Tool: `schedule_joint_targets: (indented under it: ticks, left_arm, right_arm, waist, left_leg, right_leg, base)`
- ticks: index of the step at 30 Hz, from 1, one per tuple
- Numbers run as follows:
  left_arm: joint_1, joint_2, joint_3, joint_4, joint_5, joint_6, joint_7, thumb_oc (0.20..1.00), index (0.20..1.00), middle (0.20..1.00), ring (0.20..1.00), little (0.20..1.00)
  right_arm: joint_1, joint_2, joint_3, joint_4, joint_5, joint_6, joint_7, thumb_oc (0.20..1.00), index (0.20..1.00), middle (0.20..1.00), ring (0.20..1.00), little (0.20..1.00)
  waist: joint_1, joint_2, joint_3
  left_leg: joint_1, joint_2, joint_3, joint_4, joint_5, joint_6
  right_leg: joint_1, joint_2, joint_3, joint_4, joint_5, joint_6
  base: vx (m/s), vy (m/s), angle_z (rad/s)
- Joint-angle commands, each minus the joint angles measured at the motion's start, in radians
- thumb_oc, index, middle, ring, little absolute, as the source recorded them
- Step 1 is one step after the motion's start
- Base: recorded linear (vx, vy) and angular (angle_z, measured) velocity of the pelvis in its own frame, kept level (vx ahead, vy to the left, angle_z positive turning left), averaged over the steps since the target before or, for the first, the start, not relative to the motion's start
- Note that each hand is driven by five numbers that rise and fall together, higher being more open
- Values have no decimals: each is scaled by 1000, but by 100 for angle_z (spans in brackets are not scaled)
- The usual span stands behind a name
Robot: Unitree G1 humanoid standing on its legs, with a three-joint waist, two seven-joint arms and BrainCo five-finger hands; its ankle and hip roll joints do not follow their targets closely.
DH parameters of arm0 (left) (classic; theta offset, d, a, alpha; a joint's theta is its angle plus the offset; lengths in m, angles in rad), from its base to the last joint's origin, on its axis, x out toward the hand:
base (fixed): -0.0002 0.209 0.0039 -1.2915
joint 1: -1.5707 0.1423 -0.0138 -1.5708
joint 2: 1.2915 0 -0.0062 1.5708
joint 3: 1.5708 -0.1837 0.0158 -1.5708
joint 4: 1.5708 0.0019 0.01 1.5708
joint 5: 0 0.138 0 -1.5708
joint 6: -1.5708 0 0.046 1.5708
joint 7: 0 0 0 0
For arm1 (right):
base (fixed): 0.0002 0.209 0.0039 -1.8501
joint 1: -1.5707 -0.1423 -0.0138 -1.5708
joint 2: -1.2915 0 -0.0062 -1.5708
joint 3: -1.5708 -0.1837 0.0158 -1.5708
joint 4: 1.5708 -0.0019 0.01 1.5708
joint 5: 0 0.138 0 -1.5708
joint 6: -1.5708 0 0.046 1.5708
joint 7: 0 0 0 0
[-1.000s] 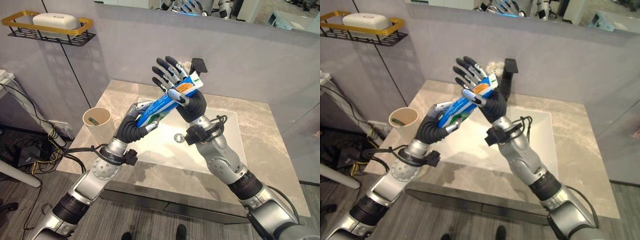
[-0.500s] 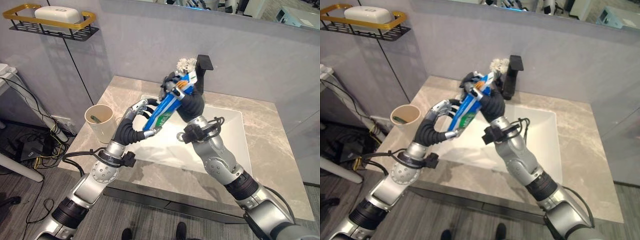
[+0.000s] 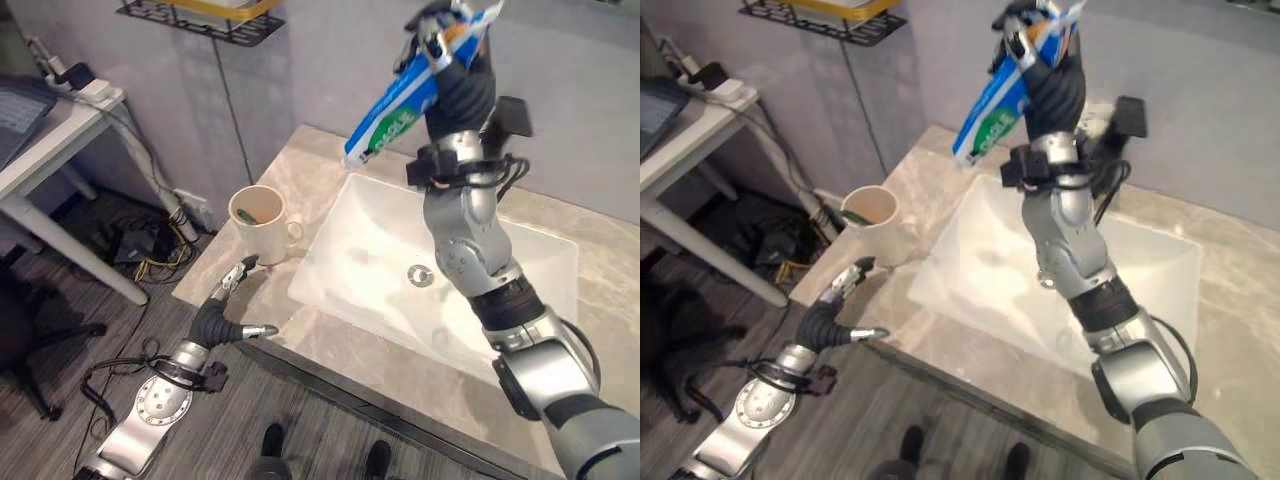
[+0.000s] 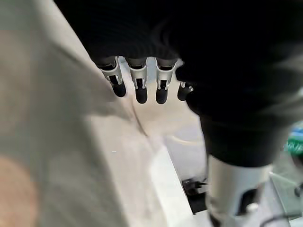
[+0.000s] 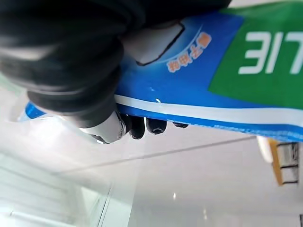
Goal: Put brush and paste in cup on sink, flatten towel.
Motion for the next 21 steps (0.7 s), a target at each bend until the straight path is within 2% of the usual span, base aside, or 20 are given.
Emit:
schedule_joint_targets:
  ticks: [1,6,11,21]
  left_arm:
    - [-20,105,-25,-13,-29,-38,-22,1000,1000,1000,1000,1000]
    - [-31,105,-27,4,-41,-31,-23,1000,1000,1000,1000,1000]
    - [-46,92,-34,11,-37,-29,-20,1000,1000,1000,1000,1000]
    - [-57,84,-51,31,18,-2,0,1000,1000,1000,1000,1000]
  right_arm:
    - [-151,-32,-34,-7,-69,-79,-19,200,200,200,200,200]
    - [-145,-12,-11,-17,-82,-64,-15,200,200,200,200,200]
    - [-107,8,2,-13,-85,-50,-2,200,200,200,200,200]
    - [-36,32,54,-45,-72,4,19,200,200,200,200,200]
  waist:
    - [22,-72,-25]
    - [40,-70,-11]
    - [48,-72,2]
    - [29,-82,16]
  left_leg:
    - [-67,-47,-50,4,49,-5]
    - [-101,-73,-74,4,54,5]
    - [-113,-81,-73,4,53,12]
    - [-115,-84,-55,4,48,19]
  right_leg:
    - [84,-141,0,-1,38,105]
    - [72,-161,-22,-1,58,113]
    - [61,-170,-20,-1,68,116]
    - [48,-180,-5,-1,76,119]
  base:
    - [20,20,53]
    - [27,41,27]
    - [6,12,3]
    - [4,7,-2]
